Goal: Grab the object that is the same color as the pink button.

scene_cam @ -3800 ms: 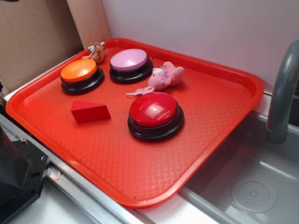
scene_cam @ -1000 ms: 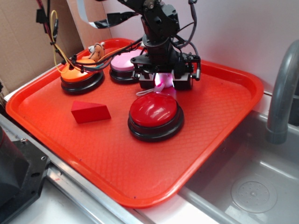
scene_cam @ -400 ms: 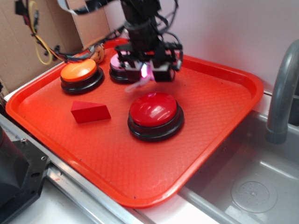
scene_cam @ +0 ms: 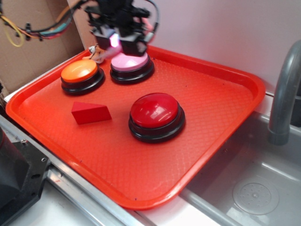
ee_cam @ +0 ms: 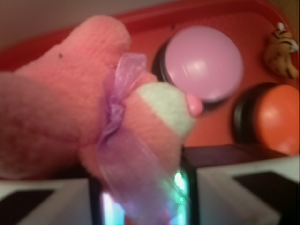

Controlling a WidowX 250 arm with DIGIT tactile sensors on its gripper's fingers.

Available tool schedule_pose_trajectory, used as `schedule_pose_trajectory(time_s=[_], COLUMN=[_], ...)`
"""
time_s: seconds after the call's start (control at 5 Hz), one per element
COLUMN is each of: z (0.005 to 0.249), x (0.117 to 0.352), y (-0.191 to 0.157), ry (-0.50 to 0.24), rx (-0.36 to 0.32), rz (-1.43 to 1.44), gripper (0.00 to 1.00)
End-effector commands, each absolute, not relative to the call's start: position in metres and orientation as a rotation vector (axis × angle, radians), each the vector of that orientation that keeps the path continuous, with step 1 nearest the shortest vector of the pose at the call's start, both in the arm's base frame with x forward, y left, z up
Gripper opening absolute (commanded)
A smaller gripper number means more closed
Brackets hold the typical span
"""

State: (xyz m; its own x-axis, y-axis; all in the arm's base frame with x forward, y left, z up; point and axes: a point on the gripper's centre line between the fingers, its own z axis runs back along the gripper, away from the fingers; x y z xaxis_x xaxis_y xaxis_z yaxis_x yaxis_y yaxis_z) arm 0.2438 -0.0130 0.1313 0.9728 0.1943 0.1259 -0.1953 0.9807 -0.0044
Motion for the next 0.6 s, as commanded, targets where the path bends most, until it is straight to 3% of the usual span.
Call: schedule_pose_trajectory(time_s=[0.0, 0.2, 0.4], z=[0.191, 0.203, 0.202], x=[0.206, 0.181, 0.177], y=[0.026, 0.039, 0.046], ry=[-0.245, -0.298, -0.268], rx=[0.011, -0.022, 0.004], rz=[0.079, 0.165, 0.28], gripper=[0.0, 0.0, 0.0])
